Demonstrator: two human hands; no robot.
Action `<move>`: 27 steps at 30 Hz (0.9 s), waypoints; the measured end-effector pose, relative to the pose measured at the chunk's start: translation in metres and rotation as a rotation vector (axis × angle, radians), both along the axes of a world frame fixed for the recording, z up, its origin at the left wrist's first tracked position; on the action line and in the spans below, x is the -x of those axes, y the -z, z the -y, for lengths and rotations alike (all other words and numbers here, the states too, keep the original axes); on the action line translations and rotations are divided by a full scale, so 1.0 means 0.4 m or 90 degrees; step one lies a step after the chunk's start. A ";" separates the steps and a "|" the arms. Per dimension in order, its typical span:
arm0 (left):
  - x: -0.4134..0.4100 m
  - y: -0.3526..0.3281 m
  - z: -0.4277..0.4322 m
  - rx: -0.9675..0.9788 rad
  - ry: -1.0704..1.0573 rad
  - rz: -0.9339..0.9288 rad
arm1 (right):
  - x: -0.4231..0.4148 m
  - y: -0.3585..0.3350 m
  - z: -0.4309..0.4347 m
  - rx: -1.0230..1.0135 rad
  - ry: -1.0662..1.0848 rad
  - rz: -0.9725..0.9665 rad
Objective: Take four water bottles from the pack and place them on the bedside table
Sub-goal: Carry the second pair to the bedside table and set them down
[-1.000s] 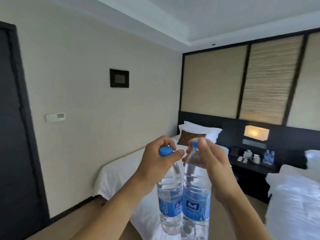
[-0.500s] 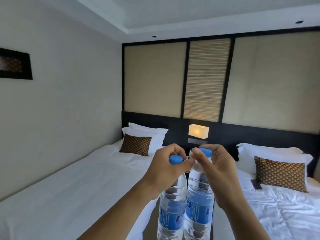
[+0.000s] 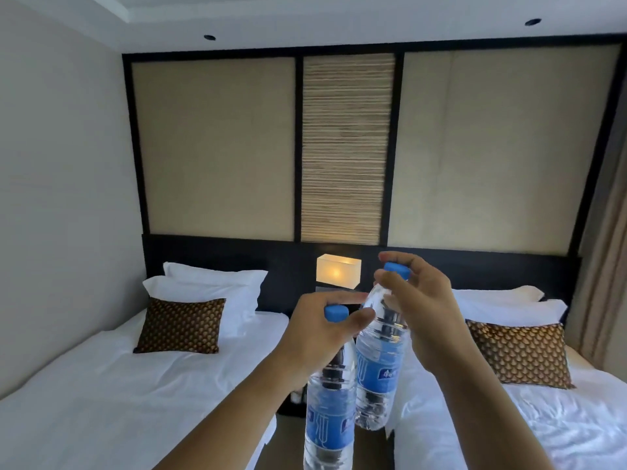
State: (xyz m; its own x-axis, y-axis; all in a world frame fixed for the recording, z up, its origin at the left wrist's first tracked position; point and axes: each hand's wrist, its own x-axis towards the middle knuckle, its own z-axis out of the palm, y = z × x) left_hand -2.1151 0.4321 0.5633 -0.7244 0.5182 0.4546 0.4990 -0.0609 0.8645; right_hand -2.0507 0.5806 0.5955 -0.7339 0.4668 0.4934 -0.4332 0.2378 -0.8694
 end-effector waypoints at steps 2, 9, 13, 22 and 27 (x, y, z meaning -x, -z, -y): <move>0.144 0.012 -0.075 -0.021 0.015 0.012 | 0.130 0.008 -0.082 0.000 -0.028 0.013; 0.652 -0.017 -0.356 0.015 0.031 -0.004 | 0.592 -0.022 -0.380 -0.021 -0.028 0.028; 0.931 -0.027 -0.503 0.004 -0.015 -0.003 | 0.862 -0.030 -0.527 -0.004 -0.022 0.021; 1.519 0.078 -0.852 0.005 0.024 0.027 | 1.462 0.120 -0.819 -0.064 0.117 0.009; 1.847 0.155 -1.044 0.004 0.039 0.043 | 1.779 0.182 -0.995 -0.113 0.188 0.056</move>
